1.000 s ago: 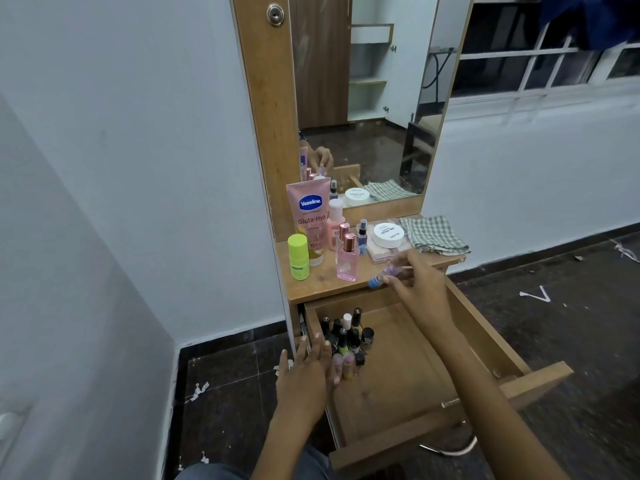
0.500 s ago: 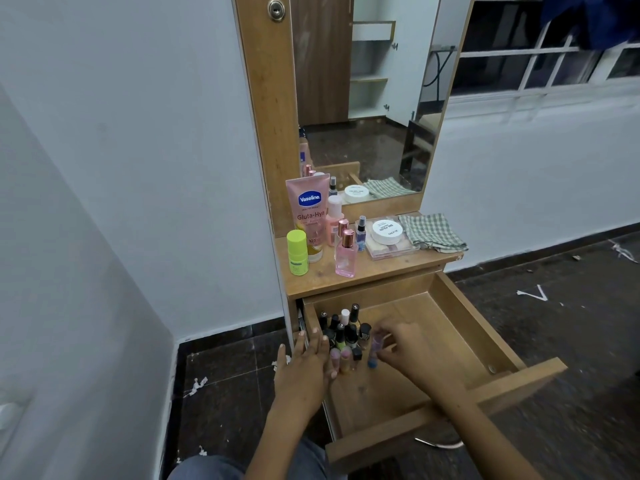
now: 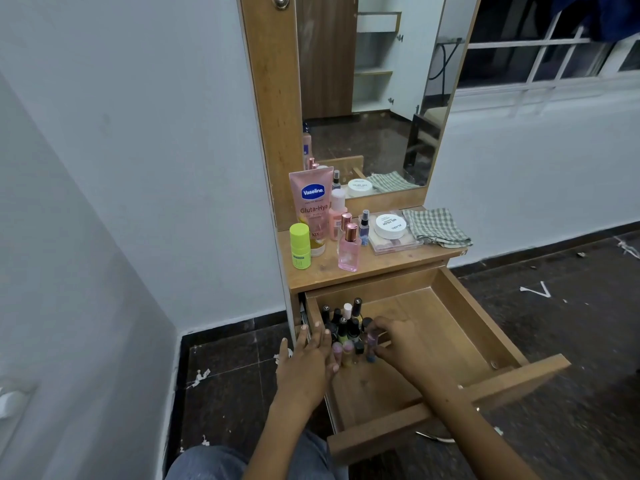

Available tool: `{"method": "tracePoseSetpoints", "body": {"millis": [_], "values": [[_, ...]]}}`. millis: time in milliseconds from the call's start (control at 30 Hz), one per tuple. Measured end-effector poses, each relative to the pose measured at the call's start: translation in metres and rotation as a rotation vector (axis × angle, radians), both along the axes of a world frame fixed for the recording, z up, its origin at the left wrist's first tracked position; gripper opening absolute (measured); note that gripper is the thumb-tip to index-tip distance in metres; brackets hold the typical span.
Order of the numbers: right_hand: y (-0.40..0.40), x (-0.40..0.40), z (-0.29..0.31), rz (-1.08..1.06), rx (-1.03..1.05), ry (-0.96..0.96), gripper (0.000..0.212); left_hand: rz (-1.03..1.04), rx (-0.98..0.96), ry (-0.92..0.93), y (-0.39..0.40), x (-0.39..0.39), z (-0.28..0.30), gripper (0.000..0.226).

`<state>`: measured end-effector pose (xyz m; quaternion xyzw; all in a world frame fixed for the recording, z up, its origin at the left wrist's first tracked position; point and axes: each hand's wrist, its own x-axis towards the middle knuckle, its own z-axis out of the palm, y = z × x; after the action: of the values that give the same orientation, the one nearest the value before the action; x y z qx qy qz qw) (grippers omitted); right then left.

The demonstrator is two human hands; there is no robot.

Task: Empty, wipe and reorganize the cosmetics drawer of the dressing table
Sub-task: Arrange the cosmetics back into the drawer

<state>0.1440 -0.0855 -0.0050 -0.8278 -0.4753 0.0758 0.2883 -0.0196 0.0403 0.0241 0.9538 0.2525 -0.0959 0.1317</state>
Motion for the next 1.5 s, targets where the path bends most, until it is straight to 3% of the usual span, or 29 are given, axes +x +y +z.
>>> {"method": "tracePoseSetpoints", "body": {"millis": [267, 433, 533, 733, 867, 967, 1200, 1500], "values": [[0.001, 0.000, -0.005, 0.029, 0.022, 0.034, 0.016, 0.010, -0.007, -0.003, -0.001, -0.001, 0.001, 0.062], [-0.008, 0.004, 0.001, -0.008, -0.067, 0.023, 0.040, 0.002, -0.002, 0.009, 0.000, -0.001, 0.001, 0.062], [-0.016, 0.009, 0.011, -0.044, -0.080, 0.025, 0.041, -0.005, 0.007, 0.014, 0.000, -0.001, 0.000, 0.062], [-0.001, 0.035, 0.051, -0.241, 0.215, 0.026, 0.022, -0.013, 0.008, 0.010, 0.002, 0.000, -0.001, 0.060], [0.043, 0.066, 0.068, -0.381, 0.440, 0.077, 0.027, -0.010, 0.004, 0.018, 0.002, 0.001, -0.002, 0.059], [0.073, 0.080, 0.077, -0.399, 0.490, 0.088, 0.033, -0.009, 0.007, 0.015, 0.002, 0.001, 0.000, 0.059], [0.105, 0.092, 0.078, -0.356, 0.381, 0.040, 0.044, -0.022, 0.042, 0.034, 0.003, 0.003, 0.003, 0.061], [0.099, 0.096, 0.079, -0.316, 0.323, -0.006, 0.019, -0.012, 0.038, 0.024, 0.002, 0.002, 0.004, 0.059]]}}
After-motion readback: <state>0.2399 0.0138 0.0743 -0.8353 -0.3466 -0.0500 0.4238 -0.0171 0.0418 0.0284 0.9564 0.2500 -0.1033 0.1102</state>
